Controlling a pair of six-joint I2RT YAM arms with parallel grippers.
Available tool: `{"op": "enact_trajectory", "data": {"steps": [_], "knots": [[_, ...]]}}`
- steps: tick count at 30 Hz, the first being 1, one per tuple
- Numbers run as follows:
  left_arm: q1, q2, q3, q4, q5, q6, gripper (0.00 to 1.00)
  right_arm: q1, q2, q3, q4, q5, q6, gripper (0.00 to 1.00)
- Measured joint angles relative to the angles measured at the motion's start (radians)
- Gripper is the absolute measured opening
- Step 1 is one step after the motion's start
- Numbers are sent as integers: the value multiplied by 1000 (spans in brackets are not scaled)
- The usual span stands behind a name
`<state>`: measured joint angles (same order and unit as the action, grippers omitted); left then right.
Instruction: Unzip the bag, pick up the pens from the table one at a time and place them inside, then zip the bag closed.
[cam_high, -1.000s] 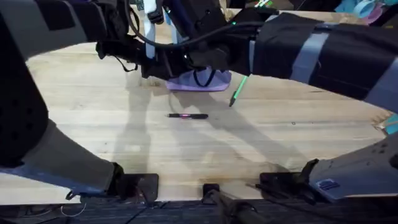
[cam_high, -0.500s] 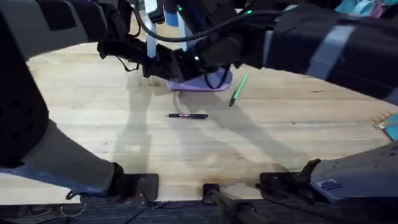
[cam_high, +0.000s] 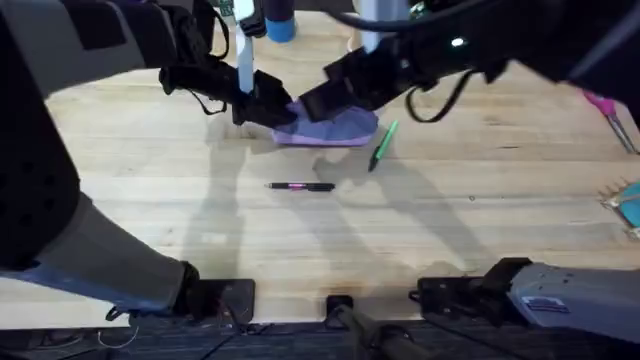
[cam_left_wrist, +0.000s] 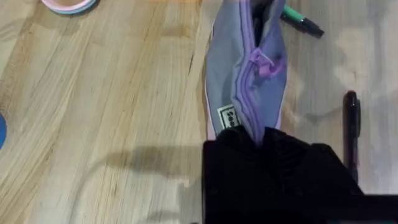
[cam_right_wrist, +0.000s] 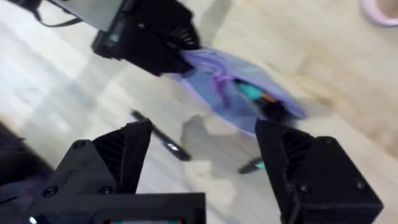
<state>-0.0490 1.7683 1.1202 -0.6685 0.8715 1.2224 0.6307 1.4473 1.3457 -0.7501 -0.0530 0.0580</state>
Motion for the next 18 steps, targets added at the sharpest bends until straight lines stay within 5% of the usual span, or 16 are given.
{"op": "enact_trajectory", "data": {"steps": [13, 16, 18], "knots": [[0, 0, 0, 0, 0, 0, 48, -55, -34, 0, 9, 302, -145, 996], [0, 0, 0, 0, 1, -1, 116, -55, -34, 0, 9, 327, -172, 995], [0, 0, 0, 3, 20, -2, 330, -55, -34, 0, 9, 335, -203, 995]]}}
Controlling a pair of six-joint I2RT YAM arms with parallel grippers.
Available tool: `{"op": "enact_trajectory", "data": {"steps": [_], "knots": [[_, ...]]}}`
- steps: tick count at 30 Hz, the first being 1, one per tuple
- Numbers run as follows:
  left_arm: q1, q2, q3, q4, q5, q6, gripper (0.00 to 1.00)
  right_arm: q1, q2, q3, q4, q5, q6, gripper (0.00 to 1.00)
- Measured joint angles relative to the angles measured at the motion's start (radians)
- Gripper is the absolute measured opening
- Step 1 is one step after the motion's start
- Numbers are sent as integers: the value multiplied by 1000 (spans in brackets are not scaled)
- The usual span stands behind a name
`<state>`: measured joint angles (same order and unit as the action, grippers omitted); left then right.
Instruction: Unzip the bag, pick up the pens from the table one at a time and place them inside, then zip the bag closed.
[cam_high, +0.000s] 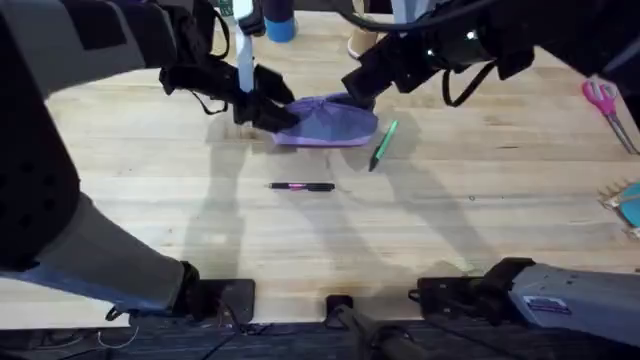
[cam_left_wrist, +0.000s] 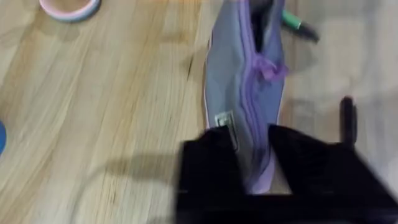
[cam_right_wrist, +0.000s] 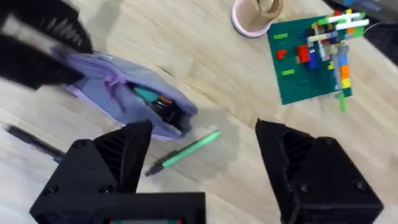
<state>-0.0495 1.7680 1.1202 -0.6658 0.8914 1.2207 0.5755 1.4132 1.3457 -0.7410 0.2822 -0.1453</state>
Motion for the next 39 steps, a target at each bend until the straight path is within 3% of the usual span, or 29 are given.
{"op": "enact_trajectory", "data": {"steps": [4, 5, 12, 16, 21, 27, 35, 39], "knots": [[-13, 0, 1, 1, 37, -5, 941, 0, 0, 0, 0, 11, -98, 995], [-15, 0, 1, 1, 43, -6, 978, 0, 0, 0, 0, 13, -127, 995], [-16, 0, 1, 0, 58, -6, 993, 0, 0, 0, 13, 0, -247, 995], [-15, -14, 1, -1, 58, -21, 993, -5, 2, 14, -18, -118, -282, 995], [4, -140, 1, -2, 58, -69, 992, -18, 5, 94, -112, -279, -378, 992], [64, -303, 14, -26, 58, -162, 993, -43, 23, 195, -257, -393, -462, 991], [101, -344, 14, -138, 58, -207, 992, -112, 219, 403, -496, -563, -519, 992], [101, -344, 14, -158, 58, -212, 993, -130, 300, 440, -470, -580, -529, 995]]}}
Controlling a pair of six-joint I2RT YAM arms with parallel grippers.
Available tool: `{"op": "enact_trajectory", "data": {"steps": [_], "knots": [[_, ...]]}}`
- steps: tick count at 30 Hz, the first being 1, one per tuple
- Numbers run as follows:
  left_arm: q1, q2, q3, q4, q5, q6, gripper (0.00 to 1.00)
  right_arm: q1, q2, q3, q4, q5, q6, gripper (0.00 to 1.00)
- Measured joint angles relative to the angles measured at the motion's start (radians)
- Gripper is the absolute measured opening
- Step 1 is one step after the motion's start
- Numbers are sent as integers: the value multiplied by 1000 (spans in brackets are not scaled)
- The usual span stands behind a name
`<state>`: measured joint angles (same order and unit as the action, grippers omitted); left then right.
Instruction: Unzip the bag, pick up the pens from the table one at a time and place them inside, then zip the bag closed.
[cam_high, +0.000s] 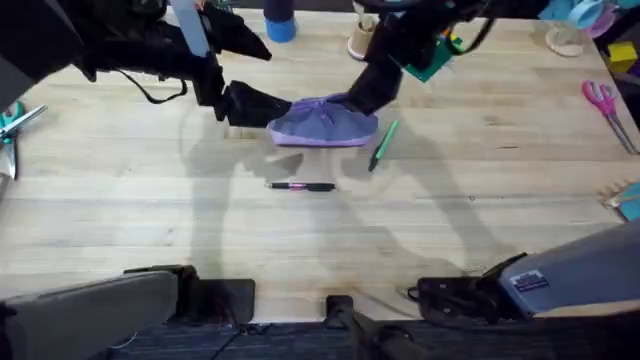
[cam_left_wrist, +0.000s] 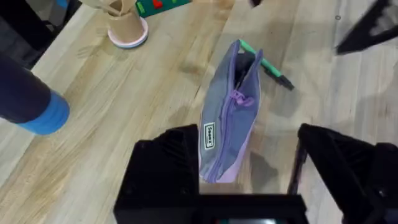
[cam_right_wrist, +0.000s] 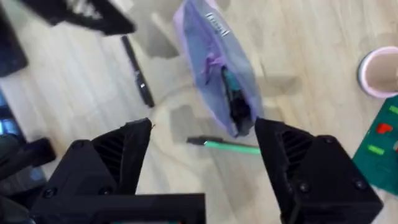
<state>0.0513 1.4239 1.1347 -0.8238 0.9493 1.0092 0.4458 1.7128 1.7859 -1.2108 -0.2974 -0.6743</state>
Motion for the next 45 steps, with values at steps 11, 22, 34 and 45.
{"op": "enact_trajectory", "data": {"steps": [11, 22, 34, 45], "knots": [[0, 0, 0, -9, 0, 0, 993, -1, 25, 5, 60, 25, -8, 995], [0, 0, 0, -10, 0, 0, 993, -1, 25, 5, 75, 41, -184, 67], [0, 0, 0, -10, 0, 0, 993, -2, 44, 8, 29, 35, -425, 30], [0, 0, 0, -10, 0, 0, 993, -2, 178, 10, 42, 14, -449, 30]]}}
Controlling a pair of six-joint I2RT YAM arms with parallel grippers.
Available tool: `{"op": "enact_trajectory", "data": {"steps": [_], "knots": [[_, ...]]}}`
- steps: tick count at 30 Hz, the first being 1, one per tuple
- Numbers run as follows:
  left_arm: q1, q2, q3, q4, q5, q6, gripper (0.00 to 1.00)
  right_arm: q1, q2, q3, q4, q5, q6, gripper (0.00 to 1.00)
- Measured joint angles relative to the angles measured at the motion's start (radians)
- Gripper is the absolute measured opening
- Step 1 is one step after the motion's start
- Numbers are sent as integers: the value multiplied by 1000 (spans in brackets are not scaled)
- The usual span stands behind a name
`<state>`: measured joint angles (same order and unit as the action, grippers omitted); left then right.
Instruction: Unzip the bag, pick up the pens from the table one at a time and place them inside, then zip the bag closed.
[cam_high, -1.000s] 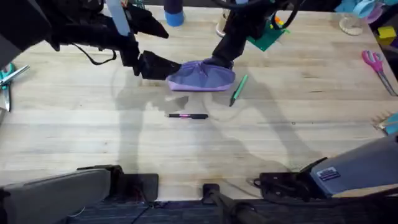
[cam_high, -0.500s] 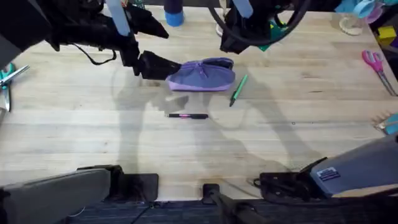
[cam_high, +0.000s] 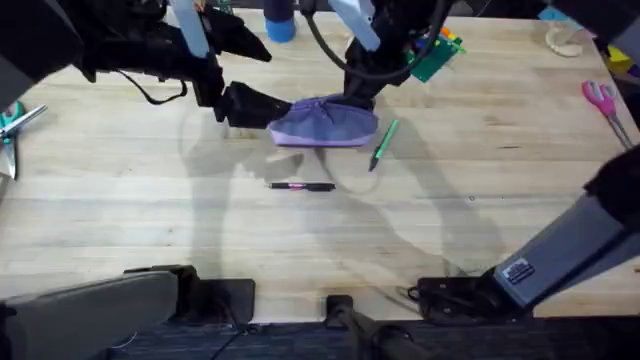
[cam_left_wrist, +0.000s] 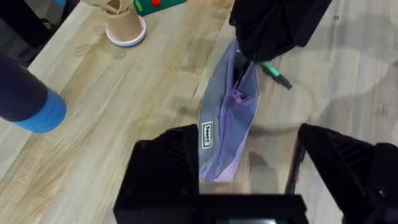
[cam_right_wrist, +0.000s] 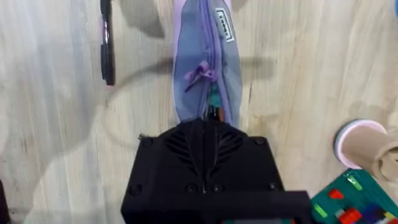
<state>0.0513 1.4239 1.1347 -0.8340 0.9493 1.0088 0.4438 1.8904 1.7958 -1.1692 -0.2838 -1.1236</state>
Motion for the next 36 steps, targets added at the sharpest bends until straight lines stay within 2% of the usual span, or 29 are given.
{"op": "enact_trajectory", "data": {"steps": [10, 29, 36], "knots": [[0, 0, 0, 0, 0, 0, 994, 0, 74, 0, 46, -25, 0, 30], [0, 0, 0, 0, 0, 0, 993, 3, 134, 0, 85, -25, -3, 33], [0, 0, 0, 0, 0, 0, 993, 7, 134, 0, 85, -23, -3, 80]]}}
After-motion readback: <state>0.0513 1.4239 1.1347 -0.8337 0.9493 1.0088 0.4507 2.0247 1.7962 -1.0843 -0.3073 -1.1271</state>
